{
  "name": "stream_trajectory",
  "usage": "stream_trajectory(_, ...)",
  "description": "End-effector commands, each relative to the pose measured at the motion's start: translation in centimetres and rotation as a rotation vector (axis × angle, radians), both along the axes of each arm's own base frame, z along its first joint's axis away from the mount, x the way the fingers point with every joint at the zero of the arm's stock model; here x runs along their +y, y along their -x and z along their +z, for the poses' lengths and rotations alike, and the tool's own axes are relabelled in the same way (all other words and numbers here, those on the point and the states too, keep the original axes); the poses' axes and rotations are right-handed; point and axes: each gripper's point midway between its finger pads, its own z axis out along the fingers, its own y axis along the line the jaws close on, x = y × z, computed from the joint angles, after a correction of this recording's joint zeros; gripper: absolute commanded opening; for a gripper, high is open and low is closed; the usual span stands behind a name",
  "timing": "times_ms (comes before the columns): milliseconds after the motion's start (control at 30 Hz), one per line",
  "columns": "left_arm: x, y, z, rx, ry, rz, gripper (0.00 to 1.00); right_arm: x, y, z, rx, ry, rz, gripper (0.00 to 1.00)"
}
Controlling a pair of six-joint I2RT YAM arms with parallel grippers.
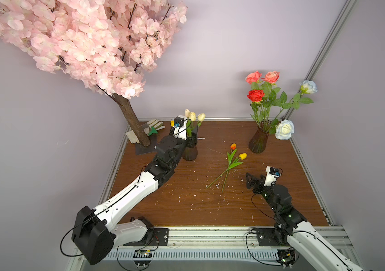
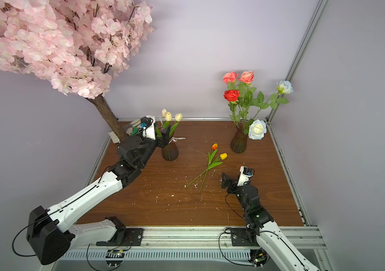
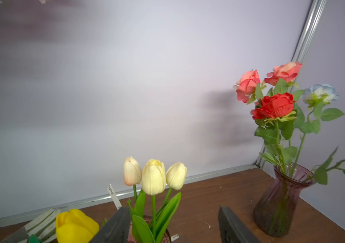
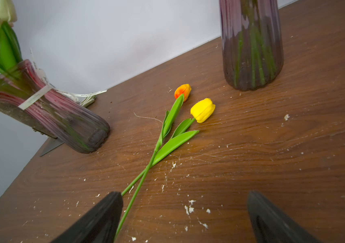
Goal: Arrange the flowers in different vases according to their variety
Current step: Insert the flower into the vase, then pick up the flower at the center of the board.
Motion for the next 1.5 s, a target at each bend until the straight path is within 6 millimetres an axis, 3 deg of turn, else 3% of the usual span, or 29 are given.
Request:
stream_trajectory(0,-1.4,1.9,-3.5,0.13,0.015,-0.106,0.76,-2.0,-0.4,2.1,-0.028,-0.063,-0.14,0.99)
stream_trajectory(300,-3.8,4.6,-9.8,0.324,-0.002,-0.2,0.88,-3.7,-0.4,0.8,0.019,-0.167,-0.277,0.99)
stream_trajectory(667,-11.3,6.9,-17.5,0.603,-0.166,-0.332,0.9,-1.5,-1.6,2.3,0.002,-0.052,-0.144,1.0)
stream_trajectory(867,-14.1,6.9,-22.4,0.827,-0.294,-0.36,0.81,0.4,-0.9,3.8,-0.113,0.024,0.013,1.0)
stream_trajectory(1067,-16.4,7.3,-26.0,0.947,-0.357,-0.411,0.71,-1.4,-0.3,4.1,-0.17,-0.006,-0.069,0.99)
stream_trajectory(1267,-18.6,7.8,-28.5,1.012,-0.409,-0.451,0.56,-1.4,-0.1,4.0,-0.181,-0.021,-0.068,1.0)
stream_trajectory(1467,-19.5,7.6,-30.4,1.049,-0.441,-0.45,0.4,-0.8,-0.4,3.2,-0.143,-0.02,-0.045,1.0)
